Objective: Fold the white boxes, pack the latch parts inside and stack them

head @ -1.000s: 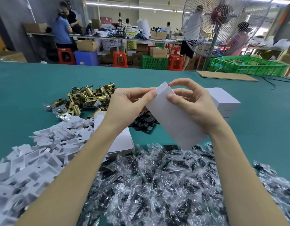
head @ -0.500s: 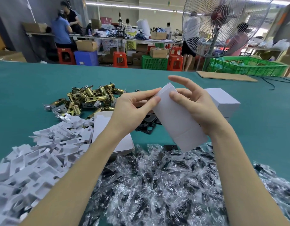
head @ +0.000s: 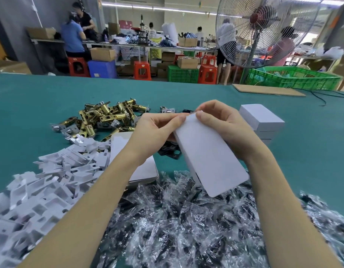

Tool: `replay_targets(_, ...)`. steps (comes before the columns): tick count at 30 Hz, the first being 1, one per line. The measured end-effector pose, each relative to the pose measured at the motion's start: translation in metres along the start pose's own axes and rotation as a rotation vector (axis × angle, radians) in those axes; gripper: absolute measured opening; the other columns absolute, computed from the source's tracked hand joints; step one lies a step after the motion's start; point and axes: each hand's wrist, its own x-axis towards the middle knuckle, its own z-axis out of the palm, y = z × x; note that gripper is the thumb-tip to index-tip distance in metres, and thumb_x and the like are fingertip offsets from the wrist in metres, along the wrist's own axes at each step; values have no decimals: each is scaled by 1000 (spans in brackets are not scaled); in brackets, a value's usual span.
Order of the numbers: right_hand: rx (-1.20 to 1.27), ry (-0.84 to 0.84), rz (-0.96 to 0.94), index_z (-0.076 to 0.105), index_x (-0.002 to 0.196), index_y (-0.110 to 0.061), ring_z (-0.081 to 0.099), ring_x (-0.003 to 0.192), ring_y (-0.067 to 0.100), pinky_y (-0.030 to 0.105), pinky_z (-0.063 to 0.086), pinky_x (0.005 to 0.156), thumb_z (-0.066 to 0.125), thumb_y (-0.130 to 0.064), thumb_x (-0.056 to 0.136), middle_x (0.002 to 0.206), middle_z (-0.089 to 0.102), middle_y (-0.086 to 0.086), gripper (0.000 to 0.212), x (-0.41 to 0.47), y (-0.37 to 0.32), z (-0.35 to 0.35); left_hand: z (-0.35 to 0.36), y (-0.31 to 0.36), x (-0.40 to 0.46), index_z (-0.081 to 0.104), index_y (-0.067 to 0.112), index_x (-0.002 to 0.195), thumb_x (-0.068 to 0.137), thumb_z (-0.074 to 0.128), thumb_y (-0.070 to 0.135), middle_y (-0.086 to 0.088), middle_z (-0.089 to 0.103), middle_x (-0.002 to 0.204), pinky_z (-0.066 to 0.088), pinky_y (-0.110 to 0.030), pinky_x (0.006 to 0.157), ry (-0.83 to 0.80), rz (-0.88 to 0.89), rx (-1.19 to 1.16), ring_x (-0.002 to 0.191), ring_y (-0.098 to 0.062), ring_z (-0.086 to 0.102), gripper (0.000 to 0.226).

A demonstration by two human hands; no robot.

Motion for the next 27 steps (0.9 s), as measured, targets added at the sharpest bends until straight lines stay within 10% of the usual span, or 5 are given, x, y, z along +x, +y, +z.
replay_targets(4,197,-184,103,62,122,-27,73,97,25,29,58,74,52,-17,105,112,75,2,22,0,12,-4,-3,-11,3,76,21,94,106,52,15,-5,77,77,56,-21,52,97,-193,-85,59,-14,69,27)
replay_targets(9,17,-261,48,70,120,-31,74,102,26,31,60,81,81,-16,85,118,74,4,40,1,28,5,-7,-23,4,69,10,77,106,49,44,-9,65,51,47,-20,39,186,-312,123,42,-18,64,49)
replay_targets(14,-54,-18,131,74,110,-35,70,58,22,27,56,56,82,-42,81,93,77,2,30,6,48,14,-3,-30,8,70,1,99,106,41,50,-16,74,94,62,-46,80,218,-240,295,89,-30,72,57)
replay_targets(21,-245,-58,269,63,127,-30,73,64,18,28,60,61,74,-36,93,102,71,2,36,-4,88,22,-22,-38,9,69,23,101,101,57,24,14,66,89,42,-11,67,180,-49,688,83,5,59,12)
replay_targets(27,-236,-23,320,64,121,-29,74,64,18,25,59,59,76,-42,90,105,72,-1,36,-2,96,21,-47,-42,38,63,19,120,98,59,28,4,68,106,55,-40,90,170,-144,980,102,-20,64,24)
